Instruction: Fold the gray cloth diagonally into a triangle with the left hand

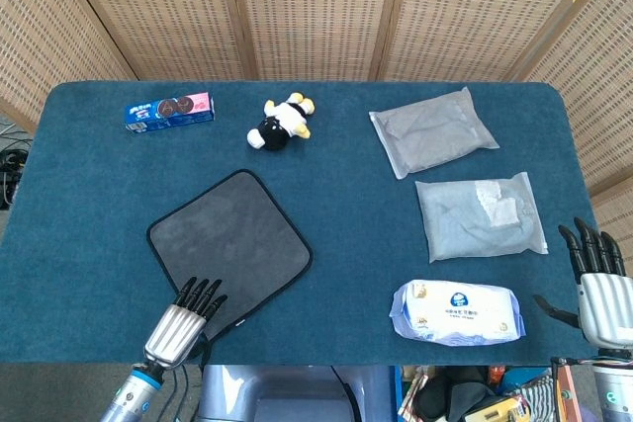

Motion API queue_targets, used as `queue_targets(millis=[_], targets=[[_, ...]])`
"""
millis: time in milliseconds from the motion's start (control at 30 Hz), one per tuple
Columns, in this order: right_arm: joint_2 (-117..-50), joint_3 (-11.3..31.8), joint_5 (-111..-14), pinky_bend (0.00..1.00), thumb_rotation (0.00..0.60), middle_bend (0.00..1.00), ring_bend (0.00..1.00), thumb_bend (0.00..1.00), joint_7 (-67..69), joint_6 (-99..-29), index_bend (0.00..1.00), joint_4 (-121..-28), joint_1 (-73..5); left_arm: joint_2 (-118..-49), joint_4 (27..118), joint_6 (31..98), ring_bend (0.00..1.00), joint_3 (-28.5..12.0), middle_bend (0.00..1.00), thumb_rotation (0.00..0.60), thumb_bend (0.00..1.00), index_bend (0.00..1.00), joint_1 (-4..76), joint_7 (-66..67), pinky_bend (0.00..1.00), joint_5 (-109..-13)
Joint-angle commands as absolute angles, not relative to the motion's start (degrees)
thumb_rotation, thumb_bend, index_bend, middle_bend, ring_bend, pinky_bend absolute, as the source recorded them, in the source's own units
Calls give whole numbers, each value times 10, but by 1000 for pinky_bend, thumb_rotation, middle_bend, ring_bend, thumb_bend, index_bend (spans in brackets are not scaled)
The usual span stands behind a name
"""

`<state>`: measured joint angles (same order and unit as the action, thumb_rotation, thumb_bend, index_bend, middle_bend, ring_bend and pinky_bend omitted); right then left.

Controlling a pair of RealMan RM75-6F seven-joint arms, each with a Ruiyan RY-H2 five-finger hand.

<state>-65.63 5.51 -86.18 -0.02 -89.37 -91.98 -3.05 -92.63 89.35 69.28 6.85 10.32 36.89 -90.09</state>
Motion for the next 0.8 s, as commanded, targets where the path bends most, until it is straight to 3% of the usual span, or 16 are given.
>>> queue_targets(millis=[33,367,667,800], targets=[[-655,55,-863,0,600,0,0,0,2,-895,0,-921,-30,-933,884,698,0,66,0,600,259,123,103,364,0,-904],[-656,54,-866,0,600,0,0,0,5,-895,0,-922,-30,-956,854,706,0,61,0,600,283,162,106,334,0,-908],[-653,55,-864,0,600,0,0,0,13,-894,0,-923,-29,-970,832,722,0,64,0,600,377,370,106,310,0,-925],[-653,55,-863,0,600,0,0,0,14,-892,0,-922,-29,-971,826,732,0,64,0,600,380,401,106,293,0,-932]])
